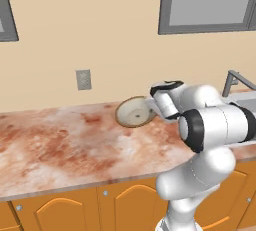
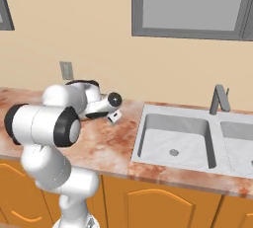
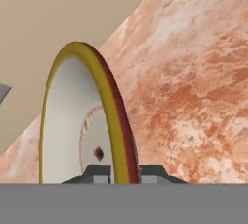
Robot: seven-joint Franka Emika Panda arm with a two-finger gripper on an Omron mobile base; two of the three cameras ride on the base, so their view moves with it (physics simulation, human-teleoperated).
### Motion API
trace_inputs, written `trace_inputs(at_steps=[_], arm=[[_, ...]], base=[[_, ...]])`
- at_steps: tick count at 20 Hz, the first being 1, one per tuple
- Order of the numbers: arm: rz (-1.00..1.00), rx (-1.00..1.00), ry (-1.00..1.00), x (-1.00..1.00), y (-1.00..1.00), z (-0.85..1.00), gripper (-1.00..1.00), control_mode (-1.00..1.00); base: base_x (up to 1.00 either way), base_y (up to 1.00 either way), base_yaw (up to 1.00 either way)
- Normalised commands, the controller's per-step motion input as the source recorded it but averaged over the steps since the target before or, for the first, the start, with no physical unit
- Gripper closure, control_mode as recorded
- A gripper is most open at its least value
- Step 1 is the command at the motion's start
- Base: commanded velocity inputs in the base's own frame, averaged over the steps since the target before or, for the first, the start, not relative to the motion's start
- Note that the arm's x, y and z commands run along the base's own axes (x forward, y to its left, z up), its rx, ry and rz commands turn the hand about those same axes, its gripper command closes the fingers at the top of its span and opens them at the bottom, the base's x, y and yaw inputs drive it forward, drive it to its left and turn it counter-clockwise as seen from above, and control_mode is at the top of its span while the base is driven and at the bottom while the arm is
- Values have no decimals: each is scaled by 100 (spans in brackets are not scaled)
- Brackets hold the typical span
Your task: Place the bowl in the left basin and the jug in the right basin of the sink.
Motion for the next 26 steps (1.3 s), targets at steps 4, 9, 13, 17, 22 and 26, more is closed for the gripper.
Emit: trace_inputs(at_steps=[4,9,13,17,22,26], arm=[[-36,16,0,-4,-43,1,100,-100],[-26,13,0,-1,-67,0,100,-100],[-13,18,0,-1,-78,0,100,-100],[-2,25,0,0,-83,0,100,-100],[0,23,0,-9,-82,0,100,-100],[-1,4,0,-7,-64,1,100,-100]], base=[[0,0,0],[0,0,0],[0,0,0],[0,0,0],[0,0,0],[0,0,0]])
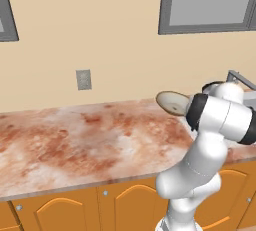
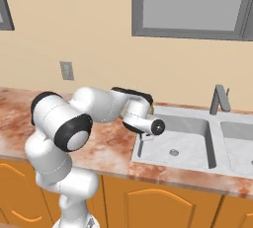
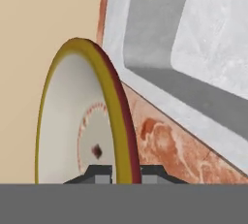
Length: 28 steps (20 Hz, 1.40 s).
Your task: Place the bowl in the left basin and the jug in the right basin of the sink.
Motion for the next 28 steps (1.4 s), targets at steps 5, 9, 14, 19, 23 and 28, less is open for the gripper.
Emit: trace_inputs(at_steps=[5,9,14,19,23,28], arm=[[-1,-5,0,0,-51,0,100,-100],[0,-7,1,0,-47,-1,100,-100],[0,-5,4,0,-44,-19,100,-100],[0,-6,7,1,-50,-34,100,-100],[0,-4,7,10,-50,-46,100,-100],[0,-2,4,11,-44,-48,100,-100]], base=[[0,0,0],[0,0,0],[0,0,0],[0,0,0],[0,0,0],[0,0,0]])
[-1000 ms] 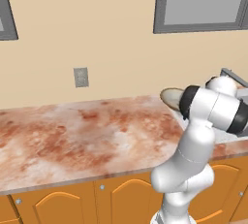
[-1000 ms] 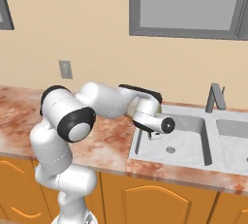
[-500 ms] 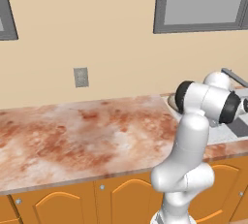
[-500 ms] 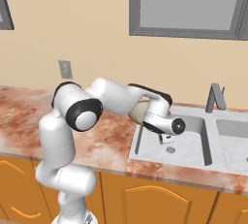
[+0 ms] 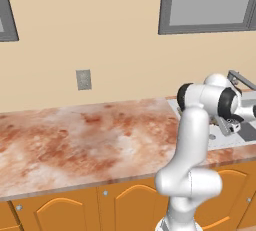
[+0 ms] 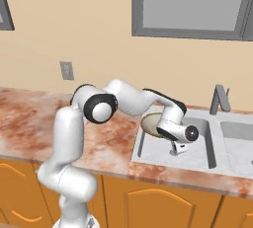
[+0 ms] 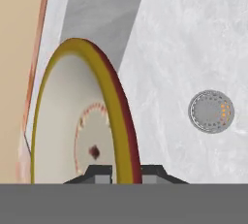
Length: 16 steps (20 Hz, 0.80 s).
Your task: Place the bowl in the left basin and the jug in the right basin of the sink.
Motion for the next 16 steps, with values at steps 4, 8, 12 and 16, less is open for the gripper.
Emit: trace_inputs(at_steps=[4,8,12,16], arm=[[0,-1,3,23,-47,-44,100,-100],[0,0,4,44,-54,-47,100,-100],[0,0,6,55,-50,-45,100,-100],[0,0,6,47,-42,-37,100,-100]], base=[[0,0,0],[0,0,0],[0,0,0],[0,0,0]])
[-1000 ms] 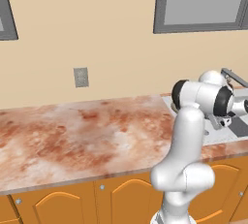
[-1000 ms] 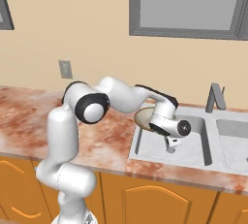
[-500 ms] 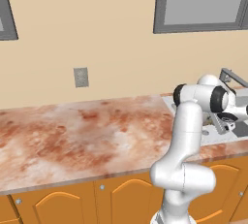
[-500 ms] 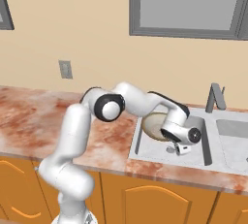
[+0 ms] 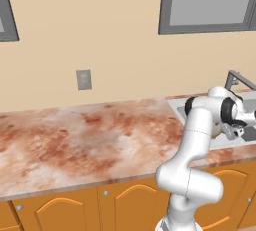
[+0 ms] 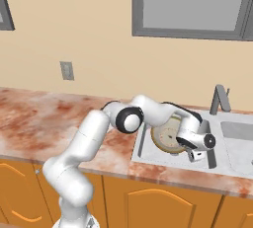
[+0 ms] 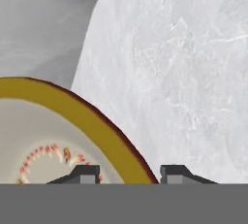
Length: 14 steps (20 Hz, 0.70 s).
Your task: Place the bowl in the left basin and the jug in the right basin of the sink.
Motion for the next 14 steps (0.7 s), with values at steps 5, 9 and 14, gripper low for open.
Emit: trace_inputs(at_steps=[5,9,14], arm=[[0,0,1,11,-27,-7,100,-100],[0,0,0,-1,0,0,100,-100],[0,0,0,-31,1,0,100,-100]], base=[[0,0,0],[0,0,0],[0,0,0]])
